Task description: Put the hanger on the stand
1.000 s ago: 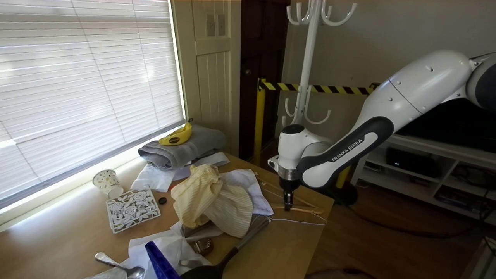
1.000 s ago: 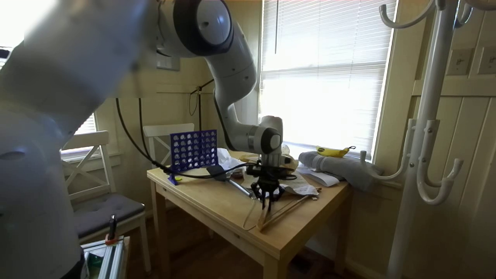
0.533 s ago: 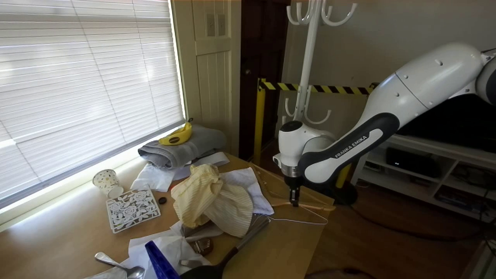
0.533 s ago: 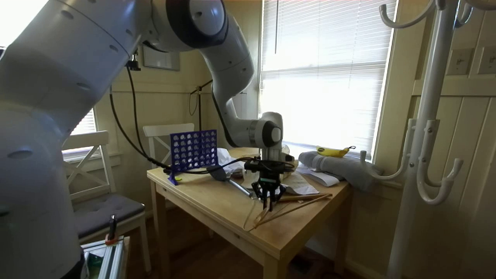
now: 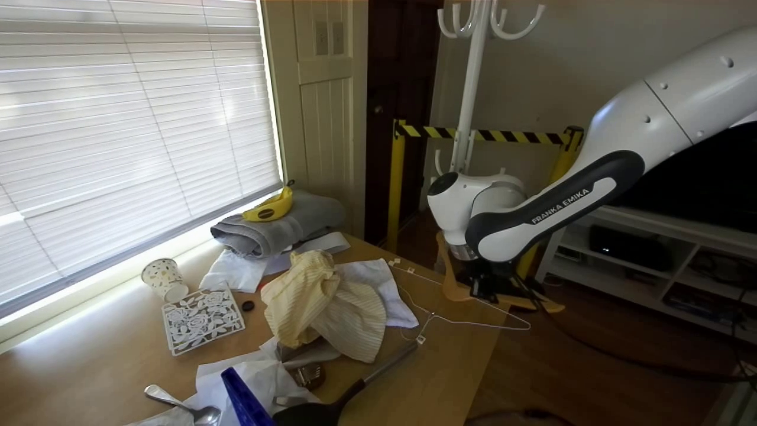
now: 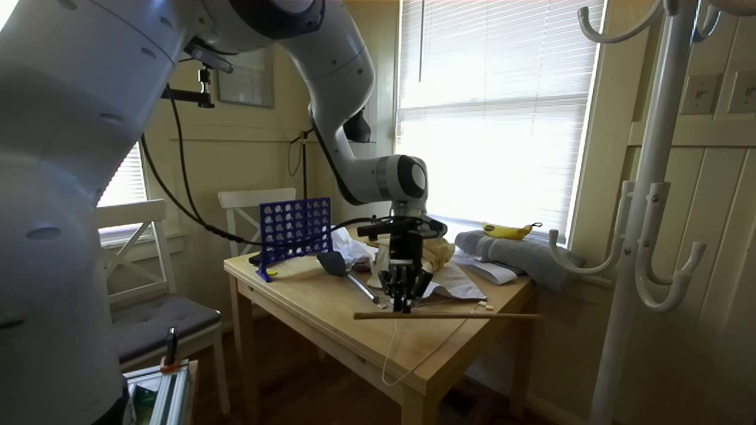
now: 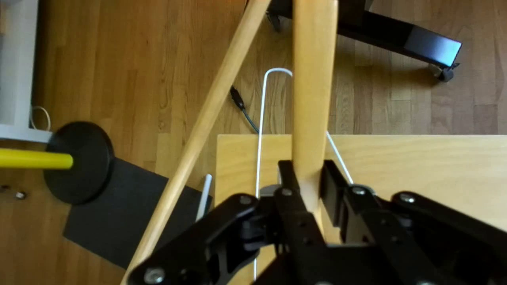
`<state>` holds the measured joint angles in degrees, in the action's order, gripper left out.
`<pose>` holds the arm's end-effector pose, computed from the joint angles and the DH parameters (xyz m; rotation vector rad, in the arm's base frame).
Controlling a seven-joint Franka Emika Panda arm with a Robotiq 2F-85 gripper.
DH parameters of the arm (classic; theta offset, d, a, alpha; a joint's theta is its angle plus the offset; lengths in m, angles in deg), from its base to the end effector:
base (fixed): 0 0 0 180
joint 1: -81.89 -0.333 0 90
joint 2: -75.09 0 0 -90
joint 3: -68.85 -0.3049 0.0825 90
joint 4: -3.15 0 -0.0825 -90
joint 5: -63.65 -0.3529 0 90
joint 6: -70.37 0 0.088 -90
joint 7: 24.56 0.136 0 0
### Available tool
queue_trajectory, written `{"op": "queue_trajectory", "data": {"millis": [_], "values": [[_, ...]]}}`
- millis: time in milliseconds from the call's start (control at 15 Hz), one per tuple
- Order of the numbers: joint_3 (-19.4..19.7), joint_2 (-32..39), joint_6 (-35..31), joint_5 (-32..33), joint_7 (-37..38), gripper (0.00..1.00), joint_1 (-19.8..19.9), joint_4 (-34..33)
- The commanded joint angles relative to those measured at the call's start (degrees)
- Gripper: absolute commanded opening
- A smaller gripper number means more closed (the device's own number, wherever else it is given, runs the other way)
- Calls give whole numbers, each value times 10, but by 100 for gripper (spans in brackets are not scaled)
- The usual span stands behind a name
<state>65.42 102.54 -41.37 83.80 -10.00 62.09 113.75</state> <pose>0.5032 0.1809 0.2007 2.6653 0.4828 -0.4732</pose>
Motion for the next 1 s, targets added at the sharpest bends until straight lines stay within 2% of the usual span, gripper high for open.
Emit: {"op": "queue_trajectory", "data": {"millis": [0, 133, 333, 733, 933], "values": [[6, -16, 40, 23, 97, 5, -11, 4], [3, -7, 44, 24, 121, 5, -10, -6], [-3, 12, 40, 22, 115, 5, -8, -25], [-13, 63, -26, 22, 48, 5, -2, -72], [-27, 81, -67, 1, -21, 5, 9, -85]]}}
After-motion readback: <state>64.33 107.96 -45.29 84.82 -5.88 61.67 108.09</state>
